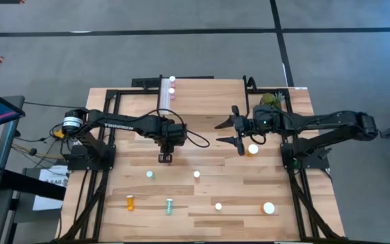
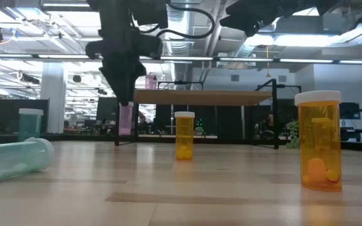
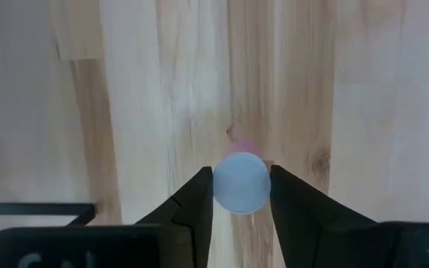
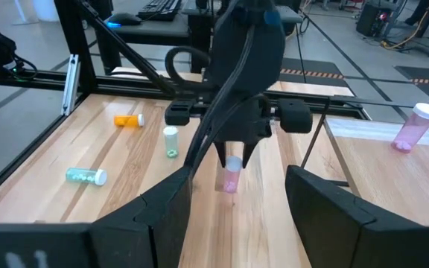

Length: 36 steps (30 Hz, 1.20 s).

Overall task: Pick and place medicine bottles onto shelf by color
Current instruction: Put the pink pill bottle on the shelf aligned with the other pink pill bottles

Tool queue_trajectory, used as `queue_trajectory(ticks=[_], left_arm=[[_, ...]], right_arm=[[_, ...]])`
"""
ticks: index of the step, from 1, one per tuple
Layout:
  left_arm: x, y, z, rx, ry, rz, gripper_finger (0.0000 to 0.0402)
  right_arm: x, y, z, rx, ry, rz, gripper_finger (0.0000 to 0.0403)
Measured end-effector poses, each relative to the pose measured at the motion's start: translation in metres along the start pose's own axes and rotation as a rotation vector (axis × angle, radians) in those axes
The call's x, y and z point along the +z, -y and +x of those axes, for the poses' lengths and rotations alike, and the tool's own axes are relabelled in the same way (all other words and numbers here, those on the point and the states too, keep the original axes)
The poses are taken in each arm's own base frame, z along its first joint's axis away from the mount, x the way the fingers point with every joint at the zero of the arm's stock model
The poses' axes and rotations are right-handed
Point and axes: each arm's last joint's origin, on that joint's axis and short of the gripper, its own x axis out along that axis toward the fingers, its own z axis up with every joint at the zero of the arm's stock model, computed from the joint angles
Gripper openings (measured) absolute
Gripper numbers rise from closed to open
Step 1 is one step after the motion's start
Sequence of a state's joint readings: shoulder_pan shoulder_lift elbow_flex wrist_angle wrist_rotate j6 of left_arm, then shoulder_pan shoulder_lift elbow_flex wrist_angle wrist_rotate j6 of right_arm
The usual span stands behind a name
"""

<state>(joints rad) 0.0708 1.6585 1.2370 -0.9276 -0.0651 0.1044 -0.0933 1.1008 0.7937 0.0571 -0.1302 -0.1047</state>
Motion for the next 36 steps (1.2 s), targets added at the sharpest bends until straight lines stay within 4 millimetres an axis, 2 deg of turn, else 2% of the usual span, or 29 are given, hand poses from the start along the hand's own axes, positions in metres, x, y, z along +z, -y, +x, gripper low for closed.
queue_trajectory(ticks=[6, 19, 27, 36], left_arm=[[0.005, -0.016, -0.021, 0.01, -0.016, -0.013, 0.0102], [0.01, -0.068, -0.072, 0.053, 0.02, -0.025, 0.0102], [0.005, -0.096, -0.091, 0.08, 0.048, -0.058, 0.0103], [0.002, -0.112, -0.11, 0.08, 0.083, -0.067, 0.0103]], right_arm=[[0.0, 0.0, 0.0, 0.0, 0.0, 0.0, 0.024], [0.0, 0.001, 0.0, -0.005, 0.005, 0.0, 0.024], [0.0, 0.003, 0.0, -0.014, 0.004, 0.002, 0.024], [0.0, 0.003, 0.0, -0.014, 0.002, 0.002, 0.024]])
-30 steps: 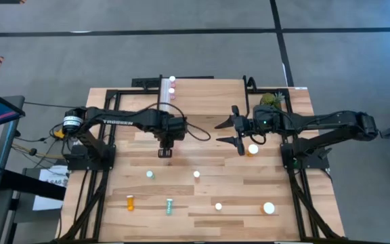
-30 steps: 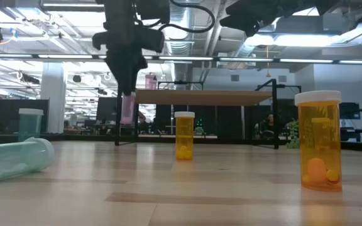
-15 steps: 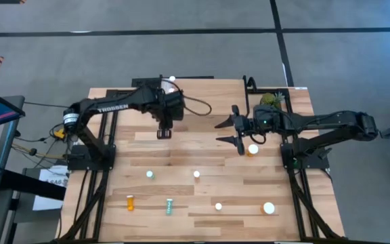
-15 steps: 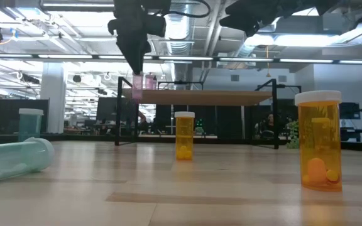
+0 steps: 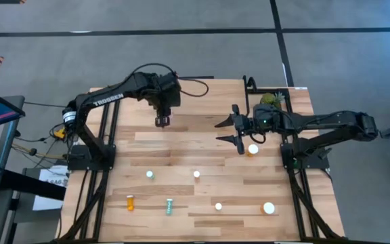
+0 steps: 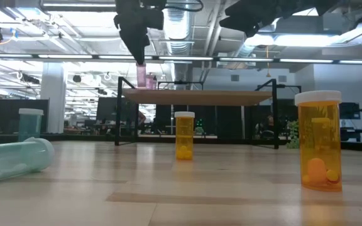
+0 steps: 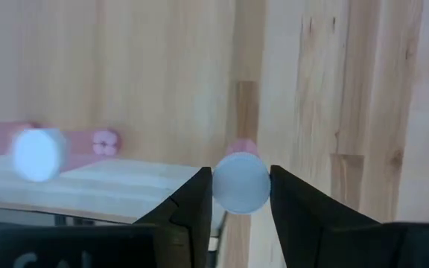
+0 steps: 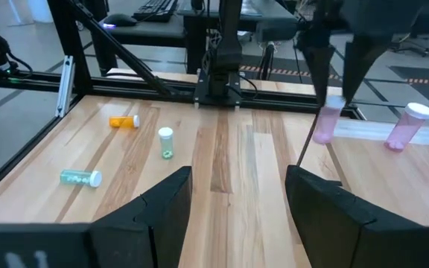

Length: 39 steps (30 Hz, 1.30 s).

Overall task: Pick and place medicine bottles onto shelf by color
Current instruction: Put the pink pill bottle on the shelf aligned with the other pink pill bottles

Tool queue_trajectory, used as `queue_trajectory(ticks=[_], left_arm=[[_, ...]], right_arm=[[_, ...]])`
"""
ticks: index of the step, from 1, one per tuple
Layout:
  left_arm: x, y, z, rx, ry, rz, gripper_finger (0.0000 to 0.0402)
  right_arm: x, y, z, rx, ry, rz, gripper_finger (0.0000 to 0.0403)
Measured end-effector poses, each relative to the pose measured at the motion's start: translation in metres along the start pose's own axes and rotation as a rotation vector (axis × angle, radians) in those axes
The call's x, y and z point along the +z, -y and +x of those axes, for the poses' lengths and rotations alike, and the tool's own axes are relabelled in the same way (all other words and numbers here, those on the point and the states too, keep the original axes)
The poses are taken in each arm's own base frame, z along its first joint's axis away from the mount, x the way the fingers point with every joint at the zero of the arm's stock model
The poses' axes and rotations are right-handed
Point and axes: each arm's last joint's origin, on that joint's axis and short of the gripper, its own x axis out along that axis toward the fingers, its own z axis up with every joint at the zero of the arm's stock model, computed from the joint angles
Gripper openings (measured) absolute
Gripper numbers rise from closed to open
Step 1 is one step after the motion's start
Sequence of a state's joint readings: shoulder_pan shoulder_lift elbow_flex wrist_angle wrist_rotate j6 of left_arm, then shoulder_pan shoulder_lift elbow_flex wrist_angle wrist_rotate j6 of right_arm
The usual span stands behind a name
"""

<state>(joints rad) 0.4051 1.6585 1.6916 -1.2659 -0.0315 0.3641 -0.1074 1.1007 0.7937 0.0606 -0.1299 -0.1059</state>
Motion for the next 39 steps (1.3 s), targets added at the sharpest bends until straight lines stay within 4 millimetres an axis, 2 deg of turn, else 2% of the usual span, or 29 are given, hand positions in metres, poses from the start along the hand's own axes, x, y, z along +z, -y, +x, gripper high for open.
queue_trajectory(ticks=[6, 10, 23, 39], left_arm=[[0.003, -0.01, -0.018, 0.03, 0.053, 0.014, 0.0103], [0.002, -0.018, -0.02, 0.049, 0.073, 0.013, 0.0103], [0.002, -0.047, 0.014, 0.012, -0.009, -0.029, 0.0103], [0.005, -0.049, 0.019, 0.01, 0.003, -0.018, 0.0103]], right_arm=[[0.0, 0.0, 0.0, 0.0, 0.001, 0.0, 0.024], [0.0, 0.0, 0.0, 0.0, 0.002, 0.004, 0.024], [0.0, 0.0, 0.0, 0.001, 0.003, 0.022, 0.024], [0.0, 0.0, 0.0, 0.001, 0.003, 0.026, 0.024]])
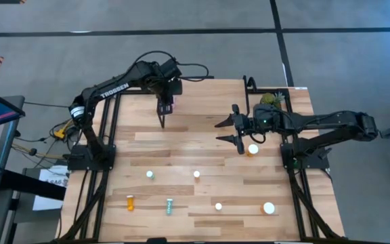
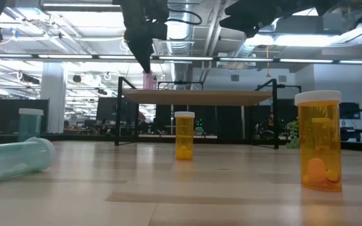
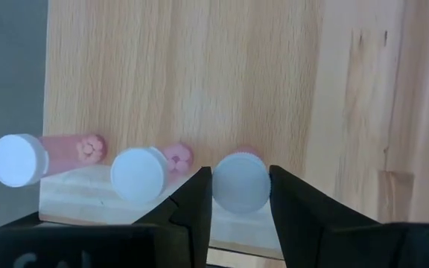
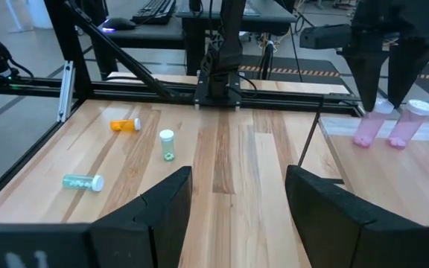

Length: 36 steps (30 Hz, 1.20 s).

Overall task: Pick and place medicine bottles onto shelf by color
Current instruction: Put the pink pill bottle on the shelf aligned with the other pink pill bottles

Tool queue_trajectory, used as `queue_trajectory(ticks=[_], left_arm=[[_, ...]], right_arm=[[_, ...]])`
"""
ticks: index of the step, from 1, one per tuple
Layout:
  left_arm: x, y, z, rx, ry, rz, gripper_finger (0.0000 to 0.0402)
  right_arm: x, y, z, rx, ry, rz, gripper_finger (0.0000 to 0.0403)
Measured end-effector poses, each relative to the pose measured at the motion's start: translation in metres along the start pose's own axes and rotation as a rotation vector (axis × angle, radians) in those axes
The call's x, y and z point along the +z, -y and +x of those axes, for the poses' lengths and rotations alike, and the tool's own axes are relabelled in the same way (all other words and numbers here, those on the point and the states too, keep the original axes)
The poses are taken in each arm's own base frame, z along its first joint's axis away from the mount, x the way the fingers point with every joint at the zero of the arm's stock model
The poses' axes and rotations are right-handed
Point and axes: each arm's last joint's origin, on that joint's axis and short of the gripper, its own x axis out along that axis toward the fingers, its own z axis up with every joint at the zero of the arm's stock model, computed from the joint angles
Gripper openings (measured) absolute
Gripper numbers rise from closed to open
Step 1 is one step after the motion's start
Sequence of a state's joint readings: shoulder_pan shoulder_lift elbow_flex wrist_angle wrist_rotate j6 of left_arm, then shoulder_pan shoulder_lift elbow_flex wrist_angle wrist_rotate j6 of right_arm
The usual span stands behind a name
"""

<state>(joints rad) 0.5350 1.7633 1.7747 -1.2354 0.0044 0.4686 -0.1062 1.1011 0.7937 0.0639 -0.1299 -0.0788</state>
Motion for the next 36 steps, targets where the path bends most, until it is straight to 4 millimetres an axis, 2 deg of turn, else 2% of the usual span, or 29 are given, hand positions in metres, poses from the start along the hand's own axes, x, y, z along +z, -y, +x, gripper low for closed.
queue_trajectory(ticks=[8, 15, 21, 36], left_arm=[[-0.0001, 0.0, 0.0006, -0.001, -0.002, 0.0, 0.0107], [-0.0018, 0.0009, 0.0084, -0.021, -0.043, -0.002, 0.014], [-0.0012, 0.0003, 0.005, -0.002, -0.031, -0.007, 0.0162], [-0.0009, -0.0007, 0.0036, 0.027, -0.031, -0.011, 0.0167]], right_arm=[[0.0, 0.0, 0.0, 0.0, 0.0, 0.003, 0.024], [-0.0001, 0.0, 0.0, 0.0, -0.001, 0.002, 0.024], [-0.0005, 0.0, 0.0, 0.0, -0.005, 0.003, 0.024], [-0.0006, 0.0, 0.0, 0.0, -0.006, 0.002, 0.024]])
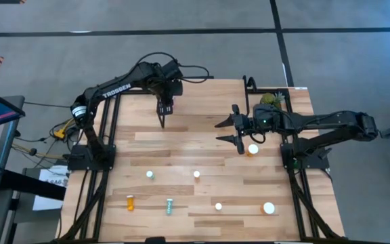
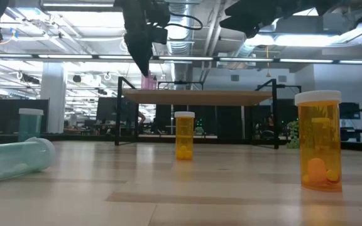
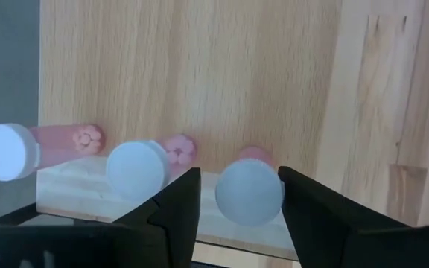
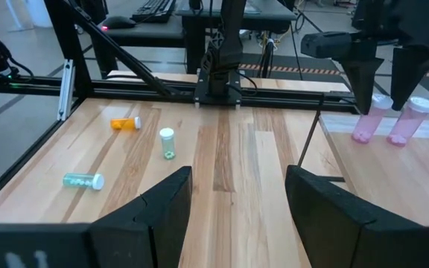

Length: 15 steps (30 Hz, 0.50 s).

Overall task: Pick and place medicine bottles onto shelf by color
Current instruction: Put the pink pill bottle on the shelf aligned with the other pink pill bottles, then put the top green pill bottle on the shelf

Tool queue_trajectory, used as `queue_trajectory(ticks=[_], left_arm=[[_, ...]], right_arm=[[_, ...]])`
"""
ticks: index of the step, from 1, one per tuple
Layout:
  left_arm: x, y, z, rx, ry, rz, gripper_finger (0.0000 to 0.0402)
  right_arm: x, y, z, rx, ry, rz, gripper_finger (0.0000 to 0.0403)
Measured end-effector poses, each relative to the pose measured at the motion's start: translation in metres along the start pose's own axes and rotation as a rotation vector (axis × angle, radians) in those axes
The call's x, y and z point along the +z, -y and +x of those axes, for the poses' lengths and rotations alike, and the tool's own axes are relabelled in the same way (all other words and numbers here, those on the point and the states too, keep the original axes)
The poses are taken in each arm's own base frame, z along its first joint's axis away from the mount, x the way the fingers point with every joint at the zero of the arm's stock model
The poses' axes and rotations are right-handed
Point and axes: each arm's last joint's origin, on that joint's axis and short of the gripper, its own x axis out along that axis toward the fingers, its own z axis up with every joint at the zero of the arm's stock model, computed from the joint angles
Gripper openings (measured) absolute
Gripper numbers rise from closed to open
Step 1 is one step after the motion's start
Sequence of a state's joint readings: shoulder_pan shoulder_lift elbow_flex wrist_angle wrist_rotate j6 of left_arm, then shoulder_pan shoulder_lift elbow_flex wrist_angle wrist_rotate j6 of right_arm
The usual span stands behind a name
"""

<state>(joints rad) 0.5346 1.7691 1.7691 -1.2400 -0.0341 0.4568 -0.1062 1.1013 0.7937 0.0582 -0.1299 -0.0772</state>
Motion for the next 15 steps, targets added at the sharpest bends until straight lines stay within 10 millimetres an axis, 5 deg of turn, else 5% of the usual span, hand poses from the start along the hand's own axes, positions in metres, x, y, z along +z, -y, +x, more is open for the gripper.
queue_trajectory(ticks=[15], left_arm=[[0.006, 0.003, -0.024, 0.033, 0.067, -0.003, 0.0167]], right_arm=[[0.0, 0.0, 0.0, 0.0, 0.001, 0.003, 0.024]])
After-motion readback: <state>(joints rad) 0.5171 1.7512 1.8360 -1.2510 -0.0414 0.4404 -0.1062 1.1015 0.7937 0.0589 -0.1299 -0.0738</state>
